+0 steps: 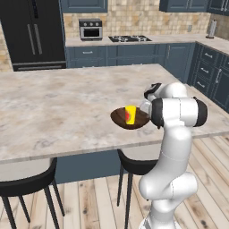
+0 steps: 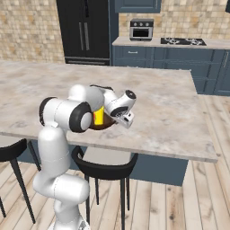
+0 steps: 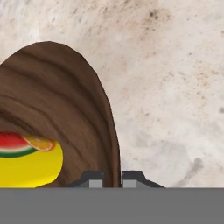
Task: Place the cup inside the bowl on the dining table and move the bowl to any counter.
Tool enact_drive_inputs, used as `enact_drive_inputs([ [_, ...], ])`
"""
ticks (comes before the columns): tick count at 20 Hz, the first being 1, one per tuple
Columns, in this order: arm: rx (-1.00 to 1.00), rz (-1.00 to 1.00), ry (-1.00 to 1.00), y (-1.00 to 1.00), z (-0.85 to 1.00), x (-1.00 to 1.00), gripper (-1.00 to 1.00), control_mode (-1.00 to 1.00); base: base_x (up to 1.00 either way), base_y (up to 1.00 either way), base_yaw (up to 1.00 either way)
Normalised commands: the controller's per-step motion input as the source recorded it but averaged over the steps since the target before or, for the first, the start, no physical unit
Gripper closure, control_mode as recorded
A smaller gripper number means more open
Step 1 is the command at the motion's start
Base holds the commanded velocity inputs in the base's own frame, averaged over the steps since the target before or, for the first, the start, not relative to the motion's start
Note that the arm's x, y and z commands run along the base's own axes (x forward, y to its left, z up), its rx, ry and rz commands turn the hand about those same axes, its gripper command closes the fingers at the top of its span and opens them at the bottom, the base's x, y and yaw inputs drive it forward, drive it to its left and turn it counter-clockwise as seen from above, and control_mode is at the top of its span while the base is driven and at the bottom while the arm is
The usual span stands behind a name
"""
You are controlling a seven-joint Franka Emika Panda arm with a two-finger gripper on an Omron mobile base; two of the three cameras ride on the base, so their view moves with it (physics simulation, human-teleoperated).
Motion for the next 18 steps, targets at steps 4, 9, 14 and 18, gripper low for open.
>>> enact_drive_inputs([
  [4, 0.0, 0.0, 0.0, 0.0, 0.28, 0.0, 1.0, -1.0, 0.0, 0.0, 0.0],
  [9, 0.01, 0.0, 0.0, 0.0, 0.29, -0.01, 1.0, -1.0, 0.0, 0.0, 0.0],
  [14, 0.02, 0.0, -0.01, 0.0, 0.17, -0.16, 1.0, -1.0, 0.0, 0.0, 0.0],
  [18, 0.01, 0.0, -0.04, 0.0, 0.18, -0.25, 1.0, -1.0, 0.0, 0.0, 0.0],
])
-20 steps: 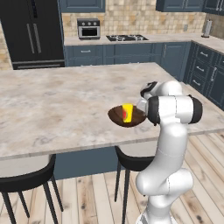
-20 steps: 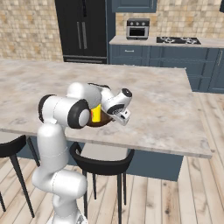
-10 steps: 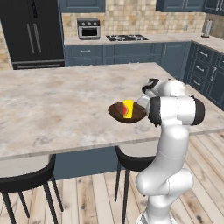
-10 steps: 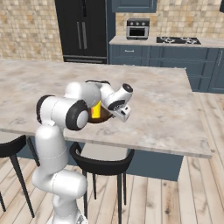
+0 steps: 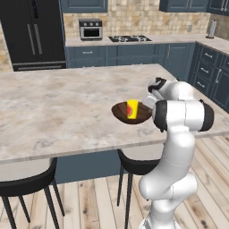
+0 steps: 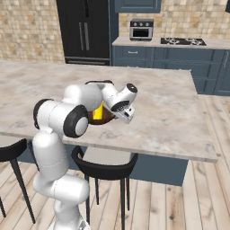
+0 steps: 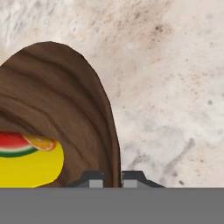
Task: Place the cup inside the bowl on the dining table and move the bowl to any counter.
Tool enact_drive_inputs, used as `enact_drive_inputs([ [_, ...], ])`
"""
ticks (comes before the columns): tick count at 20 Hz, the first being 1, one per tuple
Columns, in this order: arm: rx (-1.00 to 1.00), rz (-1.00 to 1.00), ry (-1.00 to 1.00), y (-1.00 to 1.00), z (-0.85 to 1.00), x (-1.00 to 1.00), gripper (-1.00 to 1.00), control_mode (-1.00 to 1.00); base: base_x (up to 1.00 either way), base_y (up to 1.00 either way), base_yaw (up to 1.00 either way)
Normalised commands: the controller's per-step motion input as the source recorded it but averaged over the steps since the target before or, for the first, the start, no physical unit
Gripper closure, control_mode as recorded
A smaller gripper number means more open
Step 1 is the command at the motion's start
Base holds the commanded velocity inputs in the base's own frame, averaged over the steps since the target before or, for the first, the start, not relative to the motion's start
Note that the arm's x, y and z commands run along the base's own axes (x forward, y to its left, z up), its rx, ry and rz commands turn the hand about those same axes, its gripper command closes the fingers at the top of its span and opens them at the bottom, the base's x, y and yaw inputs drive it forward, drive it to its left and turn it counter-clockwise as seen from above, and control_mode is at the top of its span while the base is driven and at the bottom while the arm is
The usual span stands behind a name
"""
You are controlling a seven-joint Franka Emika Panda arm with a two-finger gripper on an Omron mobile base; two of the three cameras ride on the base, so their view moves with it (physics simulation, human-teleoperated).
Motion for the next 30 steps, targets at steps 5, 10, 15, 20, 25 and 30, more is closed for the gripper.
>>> enact_drive_inputs([
  [5, 0.0, 0.0, -0.02, 0.0, 0.2, -0.24, 1.0, -1.0, 0.0, 0.0, 0.0],
  [10, 0.0, 0.0, 0.0, 0.0, 0.19, -0.21, 1.0, -1.0, 0.0, 0.0, 0.0],
  [15, 0.0, 0.0, 0.0, 0.0, 0.22, -0.25, 1.0, -1.0, 0.0, 0.0, 0.0],
  [20, 0.01, 0.0, 0.0, 0.0, 0.24, -0.28, 1.0, -1.0, 0.0, 0.0, 0.0],
  [25, 0.01, 0.0, 0.0, 0.0, 0.21, -0.27, 1.0, -1.0, 0.0, 0.0, 0.0],
  [30, 0.0, 0.0, 0.0, 0.0, 0.22, -0.29, 1.0, -1.0, 0.0, 0.0, 0.0],
])
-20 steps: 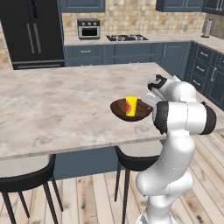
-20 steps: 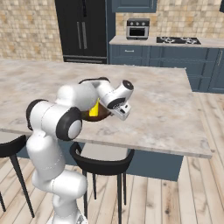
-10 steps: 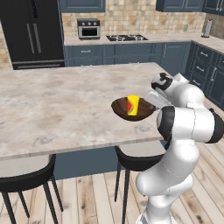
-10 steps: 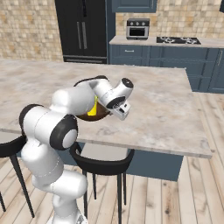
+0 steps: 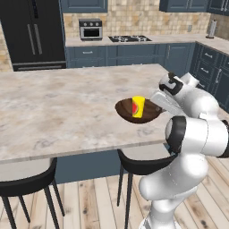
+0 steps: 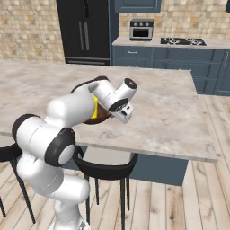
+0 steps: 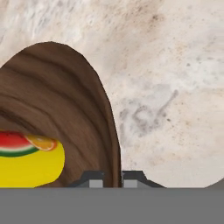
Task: Place the cup inside the bowl on the dining table and move the bowl to any counter.
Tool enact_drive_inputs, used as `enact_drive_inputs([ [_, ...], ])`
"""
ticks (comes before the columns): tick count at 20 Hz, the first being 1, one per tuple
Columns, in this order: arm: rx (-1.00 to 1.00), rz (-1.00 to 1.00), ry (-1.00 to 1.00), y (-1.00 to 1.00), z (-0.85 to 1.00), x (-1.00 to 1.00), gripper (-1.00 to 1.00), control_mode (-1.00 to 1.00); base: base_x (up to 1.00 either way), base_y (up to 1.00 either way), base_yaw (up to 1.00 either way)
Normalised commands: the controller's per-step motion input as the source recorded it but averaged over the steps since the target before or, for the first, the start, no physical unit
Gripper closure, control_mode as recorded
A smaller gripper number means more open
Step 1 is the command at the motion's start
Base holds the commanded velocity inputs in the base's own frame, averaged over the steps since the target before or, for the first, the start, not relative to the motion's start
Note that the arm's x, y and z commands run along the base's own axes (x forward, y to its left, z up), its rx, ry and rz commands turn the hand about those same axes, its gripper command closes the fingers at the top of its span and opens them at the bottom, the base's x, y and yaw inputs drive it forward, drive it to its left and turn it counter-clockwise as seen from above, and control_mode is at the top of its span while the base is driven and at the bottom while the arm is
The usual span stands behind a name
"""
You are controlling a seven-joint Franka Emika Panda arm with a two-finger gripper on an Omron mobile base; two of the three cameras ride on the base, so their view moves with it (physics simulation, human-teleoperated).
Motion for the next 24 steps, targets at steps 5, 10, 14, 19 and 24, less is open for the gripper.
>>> enact_drive_inputs([
  [5, 0.02, 0.0, 0.0, 0.0, 0.23, -0.35, 1.0, -1.0, 0.0, 0.0, 0.0],
  [10, 0.03, 0.0, 0.0, 0.0, 0.23, -0.39, 1.0, -1.0, 0.0, 0.0, 0.0],
  [14, 0.02, 0.0, 0.0, 0.0, 0.21, -0.46, 1.0, -1.0, 0.0, 0.0, 0.0],
  [19, 0.01, 0.0, 0.0, 0.0, 0.22, -0.44, 1.0, -1.0, 0.0, 0.0, 0.0],
  [24, 0.01, 0.0, 0.0, 0.0, 0.21, -0.48, 1.0, -1.0, 0.0, 0.0, 0.0],
])
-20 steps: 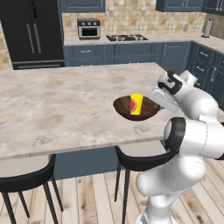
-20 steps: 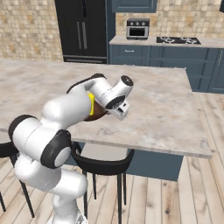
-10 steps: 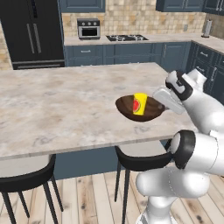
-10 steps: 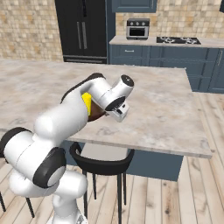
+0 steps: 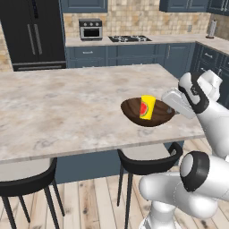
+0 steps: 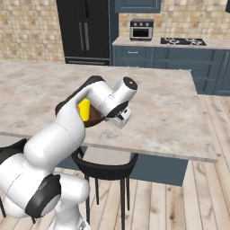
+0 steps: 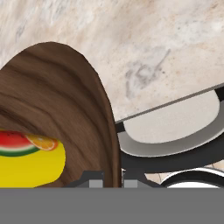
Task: Place the cup inside the bowl on the dining table and move the bowl to any counter.
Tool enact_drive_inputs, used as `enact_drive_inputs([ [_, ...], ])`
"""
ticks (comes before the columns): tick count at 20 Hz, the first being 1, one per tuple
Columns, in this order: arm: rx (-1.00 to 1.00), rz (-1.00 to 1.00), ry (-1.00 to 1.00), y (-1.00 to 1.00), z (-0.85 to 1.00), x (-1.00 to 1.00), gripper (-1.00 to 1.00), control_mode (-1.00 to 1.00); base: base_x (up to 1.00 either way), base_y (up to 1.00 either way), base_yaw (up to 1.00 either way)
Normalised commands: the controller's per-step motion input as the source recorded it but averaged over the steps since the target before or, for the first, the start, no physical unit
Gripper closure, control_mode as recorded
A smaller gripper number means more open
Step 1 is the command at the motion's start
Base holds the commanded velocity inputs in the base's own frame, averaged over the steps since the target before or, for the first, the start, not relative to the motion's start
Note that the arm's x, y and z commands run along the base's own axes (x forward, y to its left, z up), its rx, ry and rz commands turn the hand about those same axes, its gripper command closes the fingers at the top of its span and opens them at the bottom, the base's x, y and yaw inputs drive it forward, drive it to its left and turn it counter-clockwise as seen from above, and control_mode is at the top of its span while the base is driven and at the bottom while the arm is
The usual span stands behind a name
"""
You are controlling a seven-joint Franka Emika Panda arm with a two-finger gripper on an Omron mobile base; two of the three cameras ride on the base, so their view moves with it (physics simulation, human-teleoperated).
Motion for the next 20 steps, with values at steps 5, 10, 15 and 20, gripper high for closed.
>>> enact_drive_inputs([
  [5, 0.01, 0.0, -0.01, 0.0, 0.1, -0.51, 1.0, -1.0, 0.0, 0.0, 0.0],
  [10, 0.0, 0.0, 0.0, 0.0, 0.0, -0.04, 1.0, -1.0, 0.0, 0.0, 0.0],
  [15, 0.0, 0.0, 0.0, 0.0, 0.0, 0.0, 1.0, -1.0, 0.0, 0.0, 0.0],
  [20, 0.0, 0.0, 0.0, 0.0, 0.0, 0.0, 1.0, -1.0, 0.0, 0.0, 0.0],
])
